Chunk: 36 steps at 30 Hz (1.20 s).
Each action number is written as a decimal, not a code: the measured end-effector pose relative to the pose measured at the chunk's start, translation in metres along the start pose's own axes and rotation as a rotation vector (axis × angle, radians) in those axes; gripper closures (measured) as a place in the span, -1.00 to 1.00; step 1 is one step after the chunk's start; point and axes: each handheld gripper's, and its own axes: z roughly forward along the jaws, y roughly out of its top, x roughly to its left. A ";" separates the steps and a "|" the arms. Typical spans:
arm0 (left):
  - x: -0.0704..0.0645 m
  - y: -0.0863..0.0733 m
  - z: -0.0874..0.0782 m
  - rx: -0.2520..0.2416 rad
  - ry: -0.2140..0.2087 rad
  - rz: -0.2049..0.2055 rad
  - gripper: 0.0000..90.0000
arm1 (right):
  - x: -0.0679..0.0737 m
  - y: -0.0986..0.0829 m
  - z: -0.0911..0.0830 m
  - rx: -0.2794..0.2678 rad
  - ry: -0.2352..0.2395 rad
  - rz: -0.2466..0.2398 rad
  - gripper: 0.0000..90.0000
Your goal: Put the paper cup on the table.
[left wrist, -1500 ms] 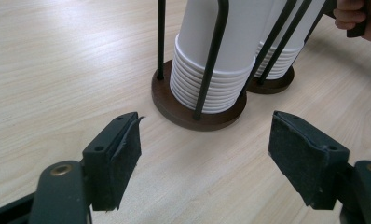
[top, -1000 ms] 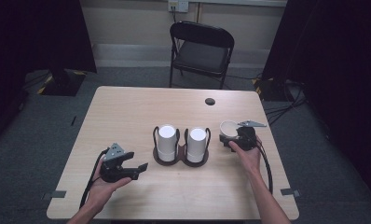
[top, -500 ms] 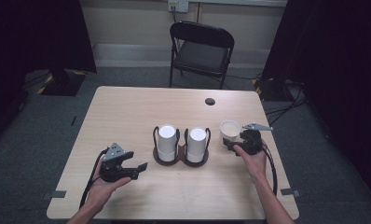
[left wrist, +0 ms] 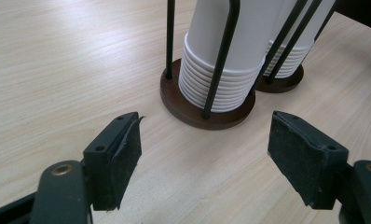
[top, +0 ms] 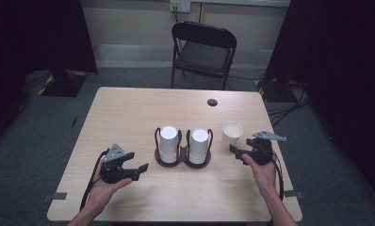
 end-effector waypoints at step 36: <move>-0.008 0.000 0.003 0.011 0.009 0.044 -0.42 | 0.097 -0.036 -0.029 0.023 0.151 -0.155 -0.63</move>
